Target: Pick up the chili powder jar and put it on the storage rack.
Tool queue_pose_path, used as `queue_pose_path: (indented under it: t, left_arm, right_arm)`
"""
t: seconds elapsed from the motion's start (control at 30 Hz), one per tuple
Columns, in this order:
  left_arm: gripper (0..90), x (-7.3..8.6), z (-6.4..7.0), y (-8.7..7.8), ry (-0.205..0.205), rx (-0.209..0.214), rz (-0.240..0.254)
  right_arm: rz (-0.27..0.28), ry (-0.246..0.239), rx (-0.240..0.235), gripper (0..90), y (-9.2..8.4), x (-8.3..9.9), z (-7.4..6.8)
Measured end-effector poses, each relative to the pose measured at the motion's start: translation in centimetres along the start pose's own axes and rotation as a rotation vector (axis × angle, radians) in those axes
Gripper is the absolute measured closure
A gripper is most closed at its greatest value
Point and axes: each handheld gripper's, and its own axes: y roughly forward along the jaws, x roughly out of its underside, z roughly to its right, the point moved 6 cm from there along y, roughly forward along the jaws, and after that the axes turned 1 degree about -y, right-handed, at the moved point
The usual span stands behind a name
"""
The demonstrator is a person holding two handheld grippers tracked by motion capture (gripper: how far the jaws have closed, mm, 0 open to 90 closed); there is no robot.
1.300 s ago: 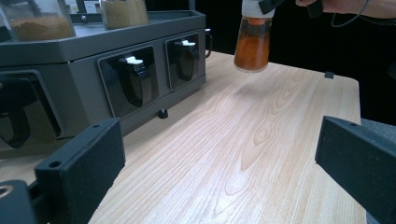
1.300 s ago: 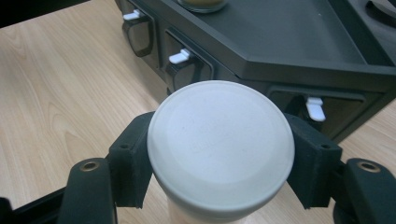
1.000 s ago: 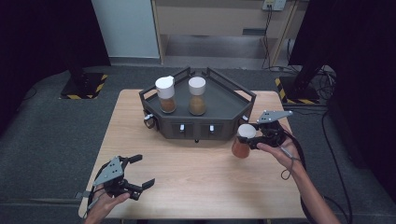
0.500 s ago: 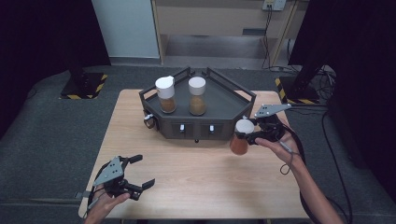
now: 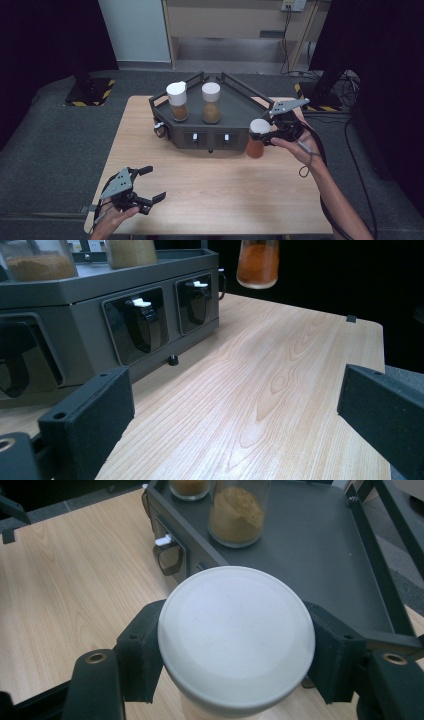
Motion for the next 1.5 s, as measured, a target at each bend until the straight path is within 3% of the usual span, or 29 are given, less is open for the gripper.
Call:
queue_pose_path:
  t: [0.73,1.2,1.5]
  left_arm:
    - [0.4,0.0,-0.1,0.0,-0.004,0.0,0.005]
    - [0.4,0.1,-0.1,-0.1,-0.008,-0.002,0.008]
    - [0.4,0.1,-0.1,-0.1,-0.009,-0.001,0.008]
  right_arm:
    - [0.016,-0.049,-0.012,34.2,-1.6,-5.3,1.1]
    - [0.002,-0.082,-0.03,34.2,-0.3,-7.9,1.8]
    - [-0.001,-0.076,-0.022,34.2,0.9,-9.1,2.4]
